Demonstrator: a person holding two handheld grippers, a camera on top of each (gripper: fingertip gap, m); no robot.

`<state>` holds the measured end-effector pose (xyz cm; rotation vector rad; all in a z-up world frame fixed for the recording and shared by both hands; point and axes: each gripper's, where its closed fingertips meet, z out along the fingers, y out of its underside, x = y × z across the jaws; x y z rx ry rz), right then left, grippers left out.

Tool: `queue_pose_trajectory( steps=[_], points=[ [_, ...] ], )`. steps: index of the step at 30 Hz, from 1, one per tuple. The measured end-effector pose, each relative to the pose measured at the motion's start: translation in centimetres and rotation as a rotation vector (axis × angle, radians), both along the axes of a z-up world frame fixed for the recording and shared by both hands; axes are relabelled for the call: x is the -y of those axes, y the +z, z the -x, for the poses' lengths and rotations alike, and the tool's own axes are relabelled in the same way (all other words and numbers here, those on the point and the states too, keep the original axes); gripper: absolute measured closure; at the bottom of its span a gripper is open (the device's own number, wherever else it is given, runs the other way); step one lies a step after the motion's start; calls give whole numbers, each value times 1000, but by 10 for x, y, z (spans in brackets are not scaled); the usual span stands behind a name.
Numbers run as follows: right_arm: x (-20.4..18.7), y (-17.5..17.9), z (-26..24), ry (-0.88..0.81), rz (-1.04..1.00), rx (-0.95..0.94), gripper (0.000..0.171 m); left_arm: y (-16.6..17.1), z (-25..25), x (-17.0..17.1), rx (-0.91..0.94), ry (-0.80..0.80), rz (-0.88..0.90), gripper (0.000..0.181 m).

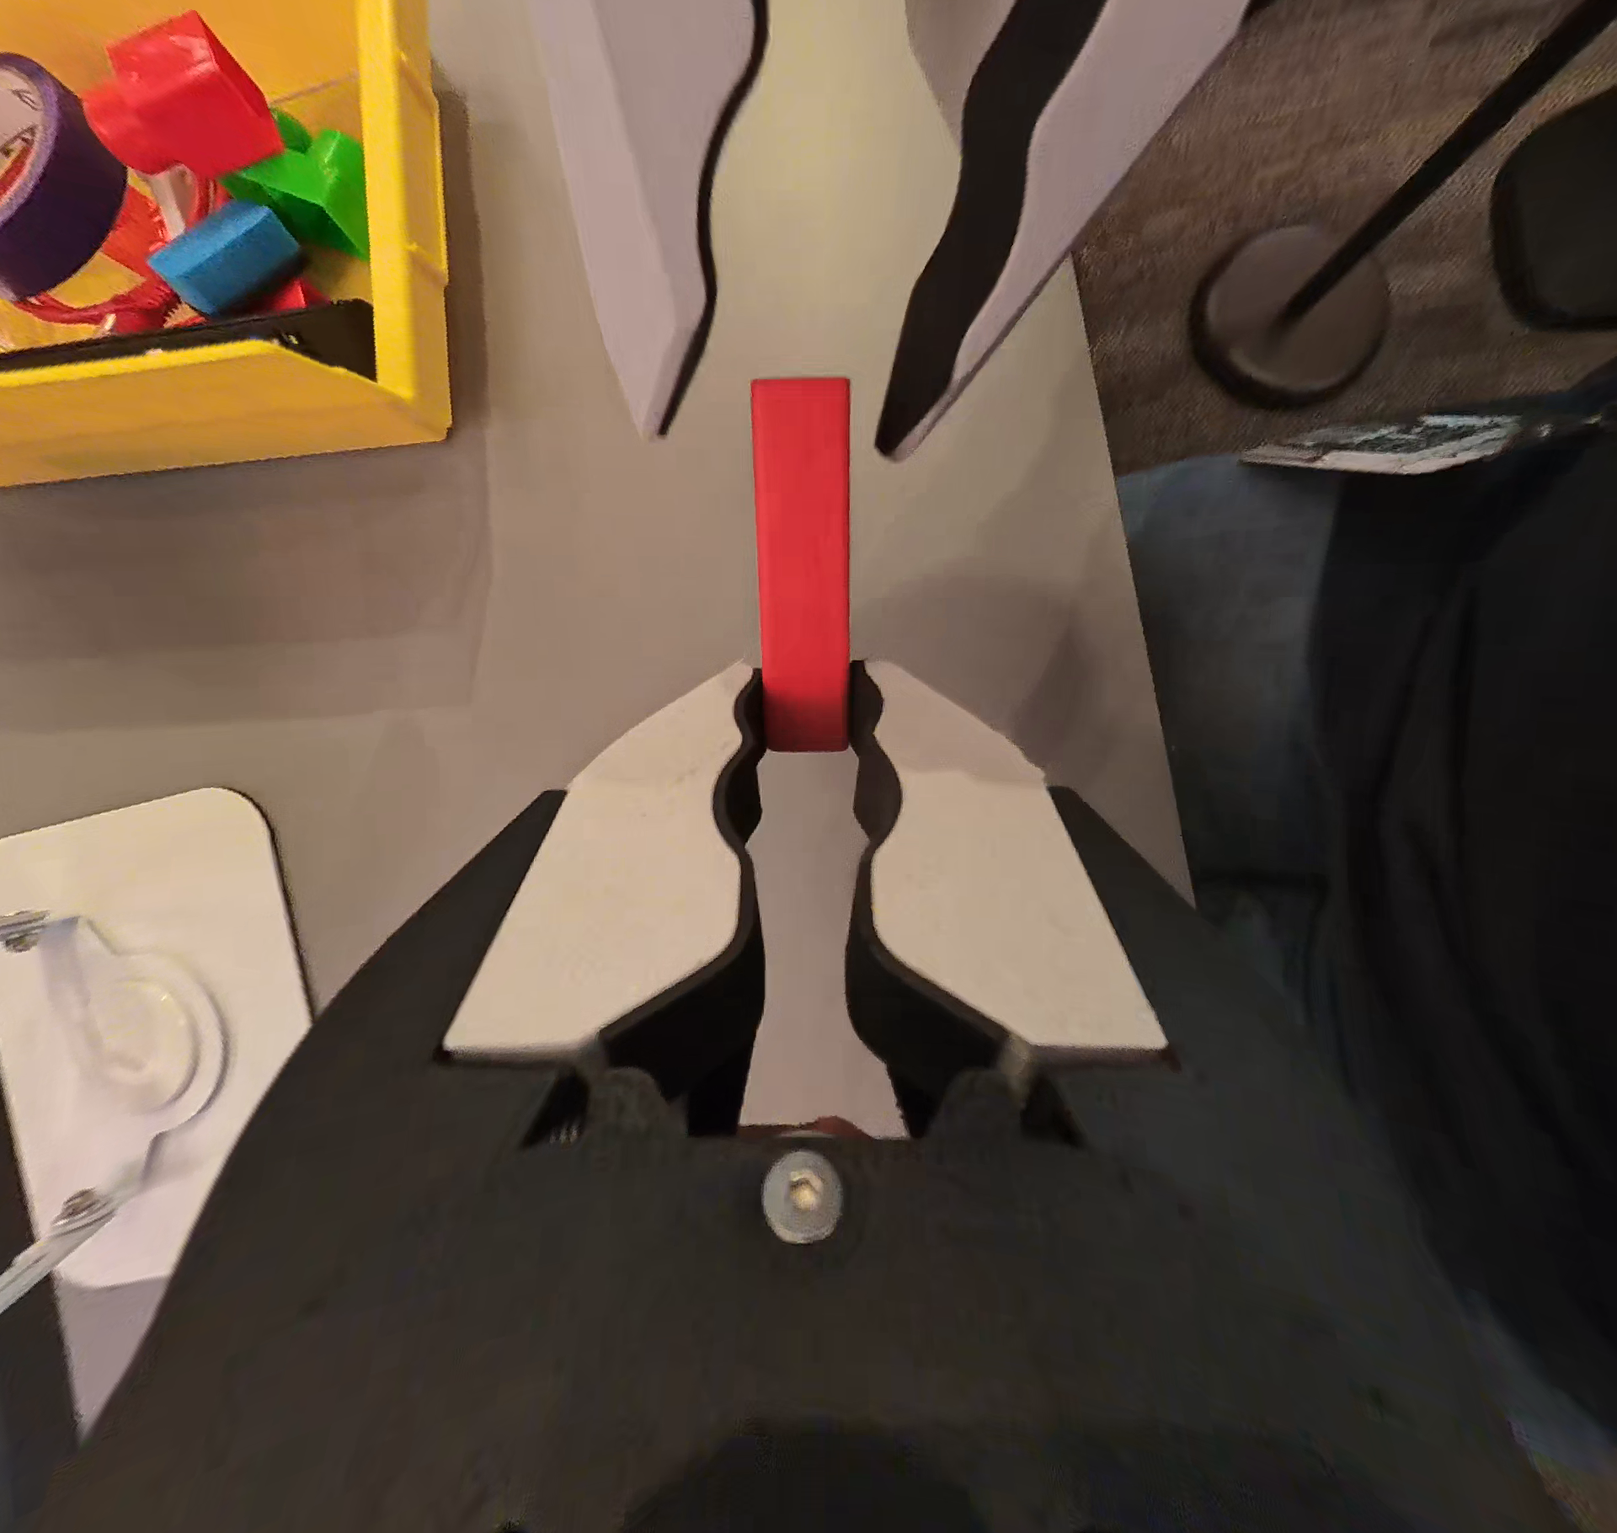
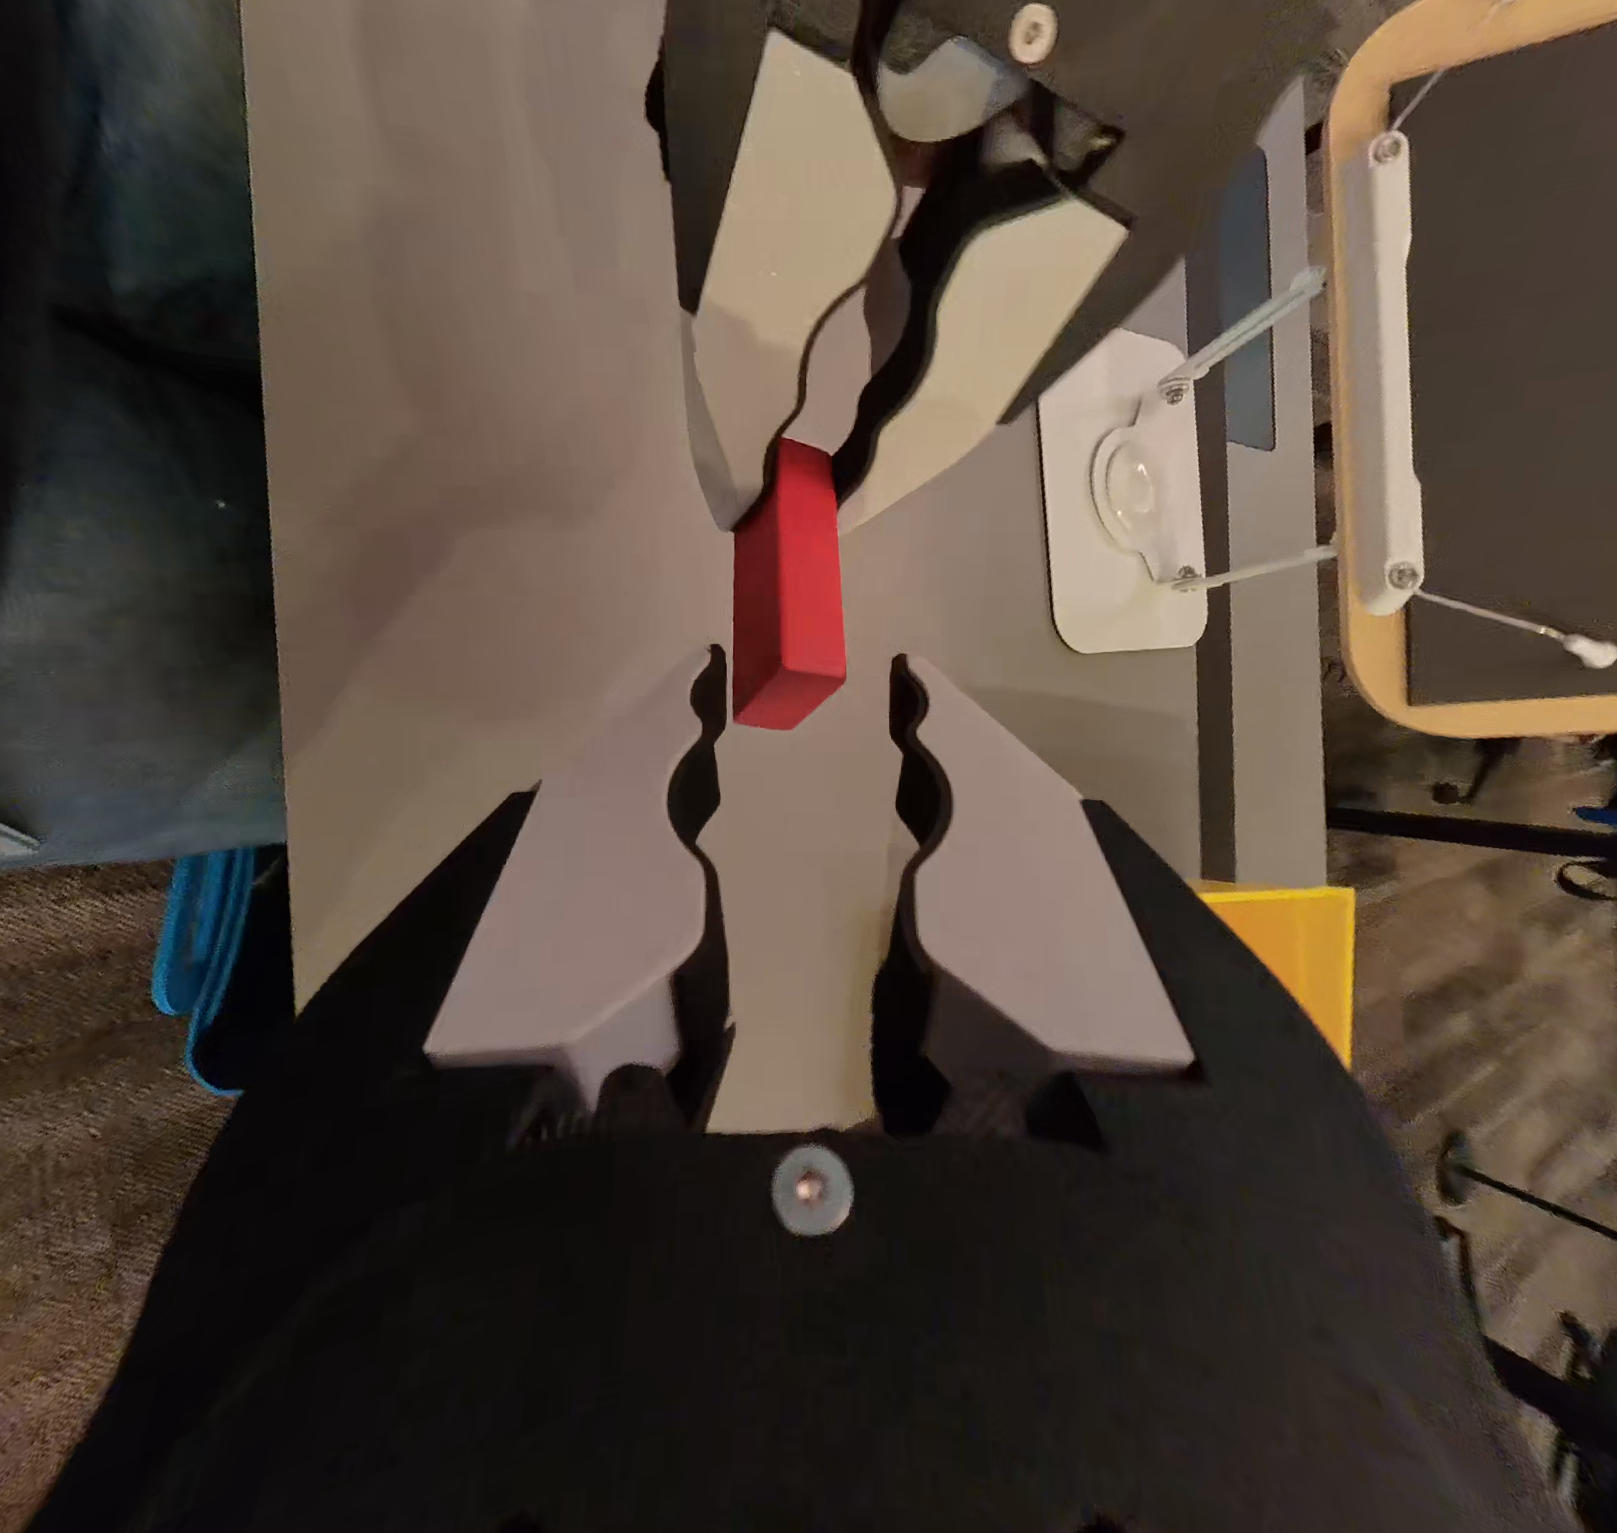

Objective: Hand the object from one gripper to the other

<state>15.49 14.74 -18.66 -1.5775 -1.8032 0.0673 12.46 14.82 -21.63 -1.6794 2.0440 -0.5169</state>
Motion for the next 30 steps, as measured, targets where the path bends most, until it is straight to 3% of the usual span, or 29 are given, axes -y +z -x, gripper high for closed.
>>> queue_pose_trajectory(
  steps=[5, 12, 21, 26, 30],
  points=[
    [4, -4, 11, 34, 46, -81, 155, 6, -3, 2, -54, -33, -66, 165],
    [4, 4, 10, 25, 145, -279, 157, 15, -6, 1, 12, -59, -81, 165],
    [-6, 56, 0, 5, 299, -950, 157, 63, -14, -5, 528, 58, 159, 138],
    [-6, 76, -5, 71, 403, -1353, 157, 64, -26, 0, 736, 127, 268, 138],
    [-8, 76, -7, 78, 405, -1574, 157, 79, -37, 2, 945, 182, 374, 145]
  ],
)
